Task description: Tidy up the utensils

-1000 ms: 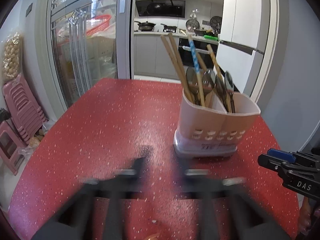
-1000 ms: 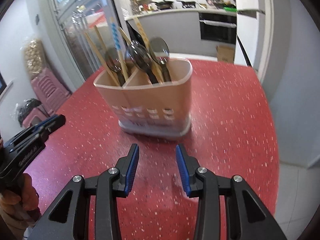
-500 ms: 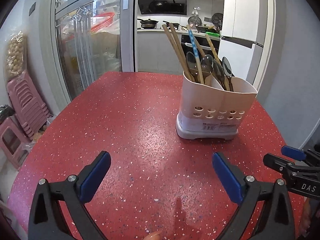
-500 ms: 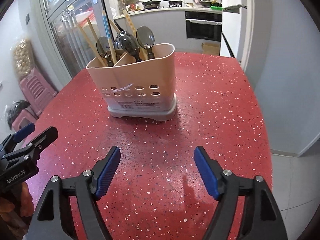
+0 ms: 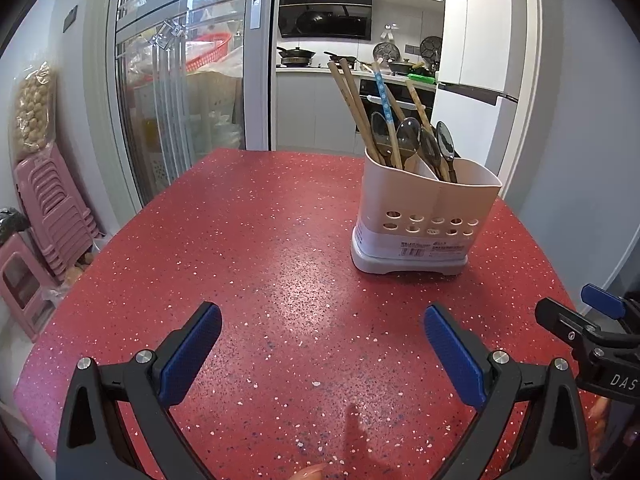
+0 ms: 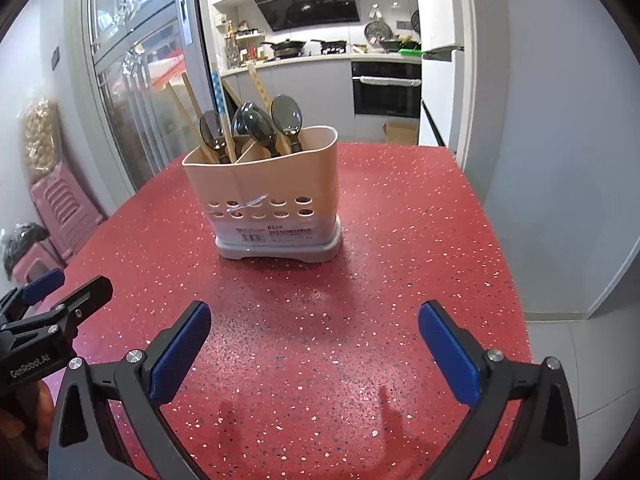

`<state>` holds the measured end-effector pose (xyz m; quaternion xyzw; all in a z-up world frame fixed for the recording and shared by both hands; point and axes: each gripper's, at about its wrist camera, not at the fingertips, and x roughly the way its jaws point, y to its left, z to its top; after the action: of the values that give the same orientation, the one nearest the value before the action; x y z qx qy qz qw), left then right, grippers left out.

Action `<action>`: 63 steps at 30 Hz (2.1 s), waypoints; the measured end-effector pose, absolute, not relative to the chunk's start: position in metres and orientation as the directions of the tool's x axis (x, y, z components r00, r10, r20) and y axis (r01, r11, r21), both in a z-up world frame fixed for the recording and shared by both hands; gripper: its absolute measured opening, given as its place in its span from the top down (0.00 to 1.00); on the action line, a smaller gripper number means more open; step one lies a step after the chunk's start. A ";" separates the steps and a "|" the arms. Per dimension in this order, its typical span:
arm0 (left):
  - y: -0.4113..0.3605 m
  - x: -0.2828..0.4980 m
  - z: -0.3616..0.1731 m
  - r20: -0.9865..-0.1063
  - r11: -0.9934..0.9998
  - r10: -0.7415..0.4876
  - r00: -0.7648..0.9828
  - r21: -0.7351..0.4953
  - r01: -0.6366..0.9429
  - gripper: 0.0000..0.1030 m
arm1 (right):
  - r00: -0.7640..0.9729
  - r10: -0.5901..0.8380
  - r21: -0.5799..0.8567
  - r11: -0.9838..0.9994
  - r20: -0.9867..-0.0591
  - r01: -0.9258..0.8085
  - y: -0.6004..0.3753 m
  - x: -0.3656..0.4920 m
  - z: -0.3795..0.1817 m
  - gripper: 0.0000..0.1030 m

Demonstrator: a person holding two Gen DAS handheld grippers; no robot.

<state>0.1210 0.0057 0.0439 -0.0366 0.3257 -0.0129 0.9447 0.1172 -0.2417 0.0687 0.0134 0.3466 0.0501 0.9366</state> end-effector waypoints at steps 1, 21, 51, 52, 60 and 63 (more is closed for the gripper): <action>0.005 0.119 0.044 -0.611 0.997 -0.048 0.790 -0.076 0.003 0.00 | 0.762 0.098 0.058 0.995 -0.640 -0.079 -0.242 0.115 0.069 0.00; 0.005 0.100 0.052 -0.522 0.999 -0.038 0.852 -0.049 0.015 0.00 | 0.836 0.006 -0.019 1.000 -0.548 -0.019 -0.238 0.094 0.069 0.00; -0.001 0.101 0.051 -0.513 0.999 -0.042 0.857 -0.037 0.027 0.00 | 0.867 -0.073 -0.042 0.997 -0.493 0.060 -0.249 0.088 0.078 0.00; -0.001 0.101 0.051 -0.513 0.999 -0.044 0.857 -0.038 0.029 0.00 | 0.868 -0.073 -0.041 0.997 -0.491 0.060 -0.249 0.088 0.078 0.00; -0.002 0.100 0.052 -0.511 0.999 -0.045 0.858 -0.034 0.033 0.00 | 0.867 -0.071 -0.039 0.997 -0.493 0.060 -0.250 0.088 0.078 0.00; -0.002 0.100 0.052 -0.511 0.999 -0.046 0.858 -0.034 0.034 0.00 | 0.868 -0.069 -0.037 0.998 -0.492 0.058 -0.251 0.088 0.078 0.00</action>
<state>0.1003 -0.0023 0.0518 -0.0118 0.2656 -0.0208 0.9638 0.0884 -0.2507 0.0775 -0.0105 0.2552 -0.0329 0.9663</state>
